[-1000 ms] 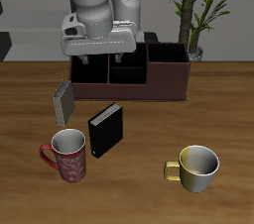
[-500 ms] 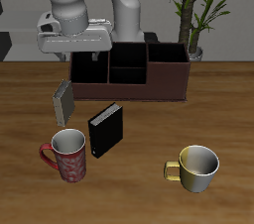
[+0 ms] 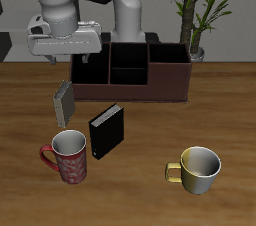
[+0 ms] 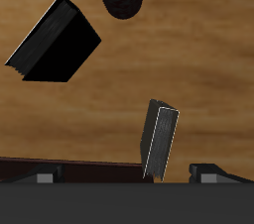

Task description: Place the yellow book into the back desk caddy's front compartment

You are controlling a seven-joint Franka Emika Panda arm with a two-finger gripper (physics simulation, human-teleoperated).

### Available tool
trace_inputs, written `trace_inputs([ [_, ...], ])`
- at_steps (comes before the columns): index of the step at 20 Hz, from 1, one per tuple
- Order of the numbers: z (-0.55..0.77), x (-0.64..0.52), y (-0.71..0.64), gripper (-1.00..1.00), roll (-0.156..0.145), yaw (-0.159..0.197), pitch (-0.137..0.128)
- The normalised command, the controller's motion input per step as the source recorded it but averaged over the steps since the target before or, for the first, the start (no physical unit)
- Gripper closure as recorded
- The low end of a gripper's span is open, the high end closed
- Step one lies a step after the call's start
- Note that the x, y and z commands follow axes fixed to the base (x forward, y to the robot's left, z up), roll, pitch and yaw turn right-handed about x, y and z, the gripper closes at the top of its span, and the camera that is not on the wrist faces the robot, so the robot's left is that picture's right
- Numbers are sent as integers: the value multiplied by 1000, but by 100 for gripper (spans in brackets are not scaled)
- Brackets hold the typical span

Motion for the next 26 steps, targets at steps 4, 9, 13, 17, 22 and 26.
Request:
trace_inputs([
  [4,-133,-54,-192,-100,-2,-28,-57],
  [9,-139,-49,-235,-100,-24,-40,-54],
  [13,-253,-2,-332,-100,-41,-56,-5],
  [17,-205,2,-71,-100,-14,2,-6],
  [22,-329,-3,18,-100,-8,7,-28],
  [26,-213,14,-65,-100,-21,-42,1],
])
